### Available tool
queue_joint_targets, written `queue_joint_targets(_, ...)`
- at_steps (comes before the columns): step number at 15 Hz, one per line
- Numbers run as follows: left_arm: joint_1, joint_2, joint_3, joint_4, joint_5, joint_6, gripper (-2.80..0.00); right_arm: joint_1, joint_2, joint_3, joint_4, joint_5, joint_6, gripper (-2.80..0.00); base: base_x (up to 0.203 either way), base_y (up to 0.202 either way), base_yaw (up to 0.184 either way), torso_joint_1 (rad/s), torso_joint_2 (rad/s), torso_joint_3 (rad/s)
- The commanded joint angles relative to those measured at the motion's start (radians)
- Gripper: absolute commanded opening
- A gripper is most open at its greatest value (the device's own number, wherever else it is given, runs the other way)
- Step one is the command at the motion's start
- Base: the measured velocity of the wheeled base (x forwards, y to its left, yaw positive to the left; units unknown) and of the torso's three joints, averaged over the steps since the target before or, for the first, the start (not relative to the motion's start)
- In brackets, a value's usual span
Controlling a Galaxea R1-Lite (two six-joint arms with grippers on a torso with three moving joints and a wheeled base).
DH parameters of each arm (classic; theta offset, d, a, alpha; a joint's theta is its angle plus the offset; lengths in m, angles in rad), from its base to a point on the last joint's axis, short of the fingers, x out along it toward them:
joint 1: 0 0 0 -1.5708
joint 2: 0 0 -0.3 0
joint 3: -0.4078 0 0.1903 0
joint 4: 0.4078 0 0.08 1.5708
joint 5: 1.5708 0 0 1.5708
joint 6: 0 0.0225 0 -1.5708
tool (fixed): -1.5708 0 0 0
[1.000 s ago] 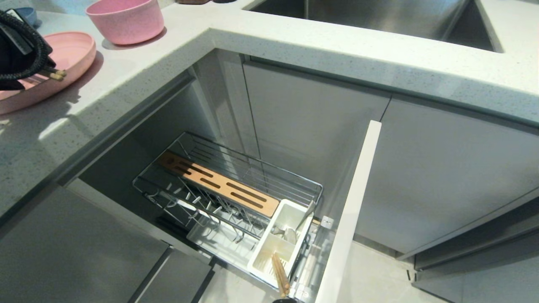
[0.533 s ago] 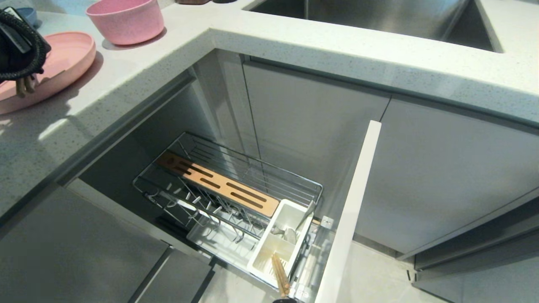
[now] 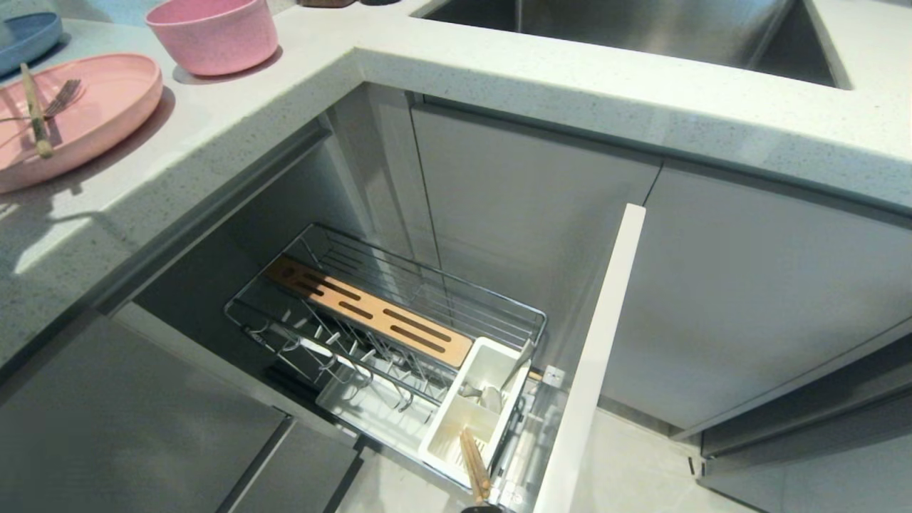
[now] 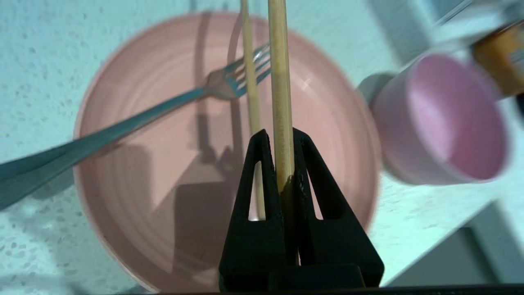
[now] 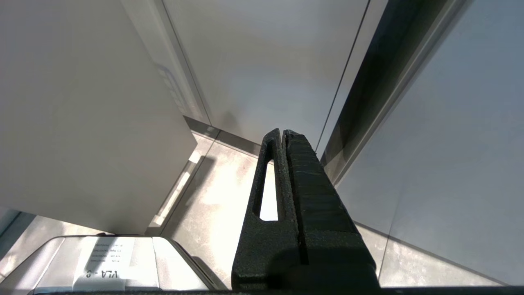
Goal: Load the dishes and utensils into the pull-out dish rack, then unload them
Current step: Pick up the chopsticks and place it in the cupboard
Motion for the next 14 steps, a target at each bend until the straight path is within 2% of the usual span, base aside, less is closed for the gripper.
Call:
queue_joint_targets(1,-0.009,-0.047,0.0,-0.022,-0.007,-0.003,-2.8,0.0,0.0,0.002,0.0,0.0,0.001,-2.8,0.0,0.0,0.0,0.0,0.0,0.0)
queue_joint_targets(5,-0.18,-0.1,0.0,-0.024,-0.076,-0.025,-2.8,0.0,0.0,0.002,0.0,0.0,0.001,-2.8,0.0,0.0,0.0,0.0,0.0,0.0)
queue_joint_targets(7,-0.303,-0.137,0.004,-0.022,-0.156,-0.039,-2.8,0.0,0.0,0.002,0.0,0.0,0.0,-2.8,0.0,0.0,0.0,0.0,0.0,0.0)
queue_joint_targets(10,-0.414,-0.172,0.017,0.004,-0.327,-0.048,-2.8,0.0,0.0,0.002,0.0,0.0,0.0,-2.8,0.0,0.0,0.0,0.0,0.0,0.0)
queue_joint_targets(13,-0.443,-0.175,0.017,0.087,-0.538,-0.049,-2.8,0.0,0.0,0.001,-0.001,0.0,0.0,-2.8,0.0,0.0,0.0,0.0,0.0,0.0)
queue_joint_targets(14,-0.446,-0.172,0.013,0.13,-0.629,-0.047,-2.8,0.0,0.0,0.002,-0.001,-0.001,0.001,-2.8,0.0,0.0,0.0,0.0,0.0,0.0)
